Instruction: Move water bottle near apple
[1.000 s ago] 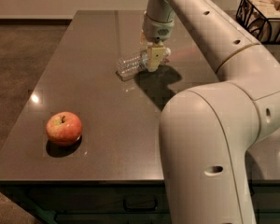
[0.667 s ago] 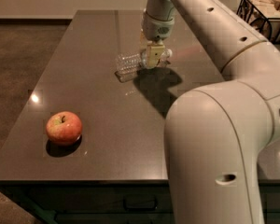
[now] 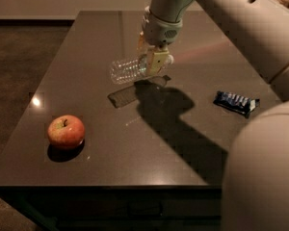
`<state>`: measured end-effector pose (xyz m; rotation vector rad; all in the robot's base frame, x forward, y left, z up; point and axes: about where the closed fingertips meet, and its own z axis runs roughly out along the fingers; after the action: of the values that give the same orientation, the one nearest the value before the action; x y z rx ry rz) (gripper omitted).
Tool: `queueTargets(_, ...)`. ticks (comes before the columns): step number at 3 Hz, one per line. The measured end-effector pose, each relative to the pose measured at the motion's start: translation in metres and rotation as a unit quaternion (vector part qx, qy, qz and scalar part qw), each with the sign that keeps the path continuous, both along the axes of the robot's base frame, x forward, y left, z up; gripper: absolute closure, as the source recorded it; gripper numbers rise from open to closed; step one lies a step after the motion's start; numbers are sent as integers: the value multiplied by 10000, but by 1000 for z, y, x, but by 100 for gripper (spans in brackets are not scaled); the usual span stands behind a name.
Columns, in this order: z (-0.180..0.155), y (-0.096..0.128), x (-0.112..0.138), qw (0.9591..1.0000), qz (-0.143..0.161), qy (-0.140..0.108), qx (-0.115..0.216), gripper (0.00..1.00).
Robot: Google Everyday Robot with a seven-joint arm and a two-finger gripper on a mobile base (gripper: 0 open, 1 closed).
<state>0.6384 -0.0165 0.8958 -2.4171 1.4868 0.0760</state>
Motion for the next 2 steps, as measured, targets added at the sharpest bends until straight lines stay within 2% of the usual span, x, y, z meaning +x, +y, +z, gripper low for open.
queueTargets(1,3,14,-52,9992,396,-4,59,100)
queueTargets(2,-3,27,-88,9975,704,-99,-44,100)
